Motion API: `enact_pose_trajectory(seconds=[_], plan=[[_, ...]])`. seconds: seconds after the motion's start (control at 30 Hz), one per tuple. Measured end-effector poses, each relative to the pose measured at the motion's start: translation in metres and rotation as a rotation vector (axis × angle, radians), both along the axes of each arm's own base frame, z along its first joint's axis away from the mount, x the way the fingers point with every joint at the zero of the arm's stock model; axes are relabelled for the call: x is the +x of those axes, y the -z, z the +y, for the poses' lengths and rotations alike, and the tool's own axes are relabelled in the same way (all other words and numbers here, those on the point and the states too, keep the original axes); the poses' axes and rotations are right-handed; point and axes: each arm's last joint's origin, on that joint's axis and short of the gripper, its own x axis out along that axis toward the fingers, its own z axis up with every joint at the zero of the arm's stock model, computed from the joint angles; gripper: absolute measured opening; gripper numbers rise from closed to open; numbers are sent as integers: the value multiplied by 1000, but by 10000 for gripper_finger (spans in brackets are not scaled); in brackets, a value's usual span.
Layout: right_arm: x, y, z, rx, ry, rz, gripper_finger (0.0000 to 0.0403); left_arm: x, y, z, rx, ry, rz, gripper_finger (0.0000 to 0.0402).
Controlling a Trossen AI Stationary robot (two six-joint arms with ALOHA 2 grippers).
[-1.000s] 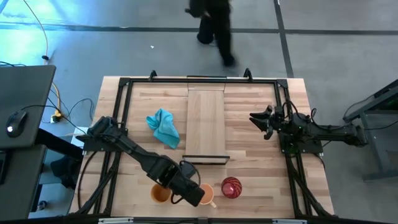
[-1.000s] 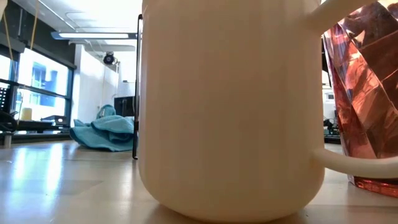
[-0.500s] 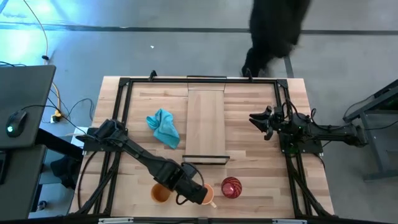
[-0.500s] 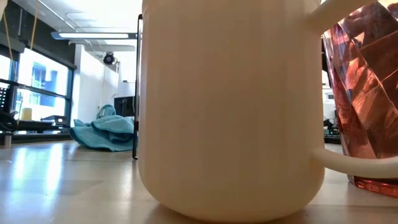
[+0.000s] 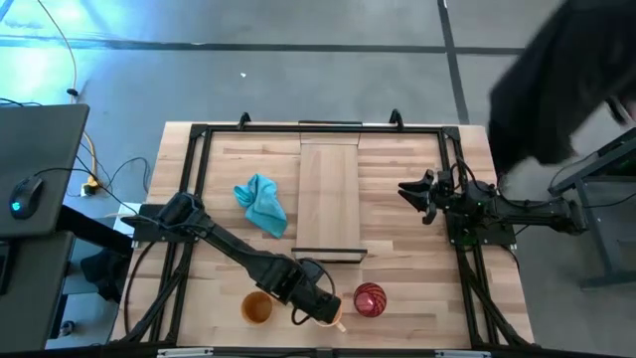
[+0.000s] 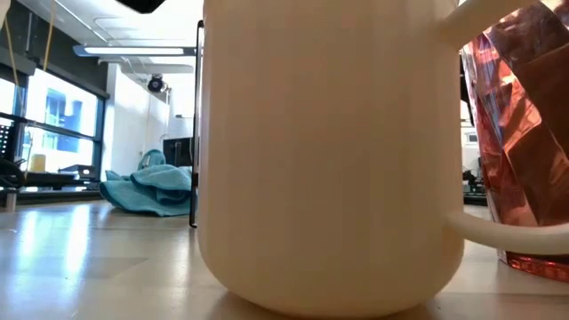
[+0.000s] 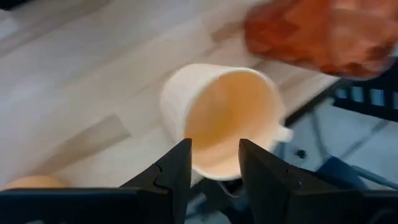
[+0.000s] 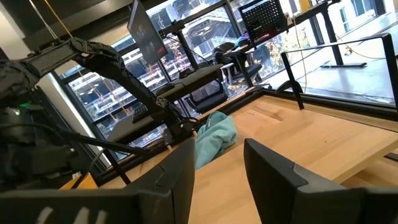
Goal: Stack small to large cups/mugs on shelf
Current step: Put the light orange mug on the shelf
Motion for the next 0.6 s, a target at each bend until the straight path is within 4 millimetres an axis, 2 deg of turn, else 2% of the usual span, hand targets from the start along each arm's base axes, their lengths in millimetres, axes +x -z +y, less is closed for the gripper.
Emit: enact_pose_trajectory(seconds=[0.4, 0.6], plan=[[0, 0, 0, -18, 2, 5, 130, -4, 0, 2, 34, 3, 28, 122], [0, 0, 0, -18, 1, 5, 130, 2, 12, -2, 16, 26, 45, 122]])
